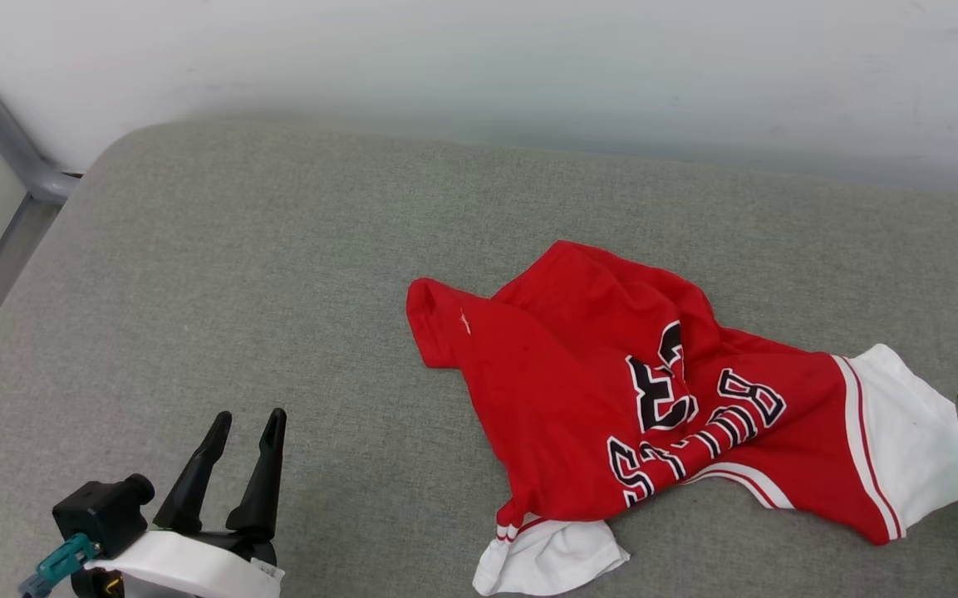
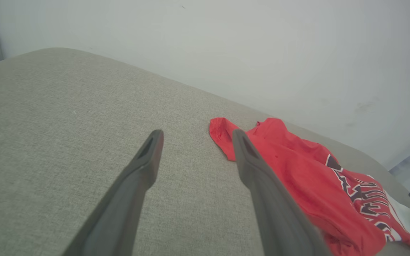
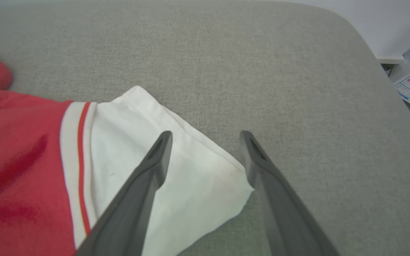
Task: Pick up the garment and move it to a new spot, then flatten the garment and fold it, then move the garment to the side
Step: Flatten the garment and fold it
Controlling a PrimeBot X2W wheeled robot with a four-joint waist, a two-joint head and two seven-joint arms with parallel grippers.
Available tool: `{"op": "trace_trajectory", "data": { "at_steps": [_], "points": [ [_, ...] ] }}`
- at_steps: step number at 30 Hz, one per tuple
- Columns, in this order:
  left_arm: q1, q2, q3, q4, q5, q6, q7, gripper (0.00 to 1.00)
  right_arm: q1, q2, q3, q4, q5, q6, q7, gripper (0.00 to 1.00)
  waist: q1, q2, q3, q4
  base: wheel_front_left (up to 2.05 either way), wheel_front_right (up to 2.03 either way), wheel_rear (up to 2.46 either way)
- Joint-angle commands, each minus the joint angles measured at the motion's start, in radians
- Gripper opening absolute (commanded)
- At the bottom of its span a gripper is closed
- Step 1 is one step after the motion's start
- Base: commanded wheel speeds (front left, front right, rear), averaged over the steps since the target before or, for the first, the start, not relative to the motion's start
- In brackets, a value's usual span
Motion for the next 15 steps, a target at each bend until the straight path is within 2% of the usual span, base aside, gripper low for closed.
{"op": "trace_trajectory", "data": {
  "at_steps": [1, 9, 15],
  "points": [
    [0.013, 0.013, -0.003, -0.010, 0.009, -0.003, -0.004, 1.00, 0.031, 0.016, -0.011, -0.049, -0.004, -0.001, -0.038, 1.00, 0.0000, 0.0000, -0.008, -0.005, 0.00, 0.00, 0.00],
    [0.035, 0.036, -0.034, -0.020, 0.008, -0.003, -0.004, 1.00, 0.151, 0.048, 0.043, -0.228, 0.055, -0.001, -0.207, 1.00, 0.0000, 0.0000, -0.013, -0.020, 0.00, 0.00, 0.00],
    [0.026, 0.048, -0.097, -0.029, -0.013, -0.003, 0.013, 1.00, 0.296, 0.039, 0.131, -0.317, 0.123, -0.001, -0.407, 1.00, 0.0000, 0.0000, -0.012, -0.028, 0.00, 0.00, 0.00]
  ]
}}
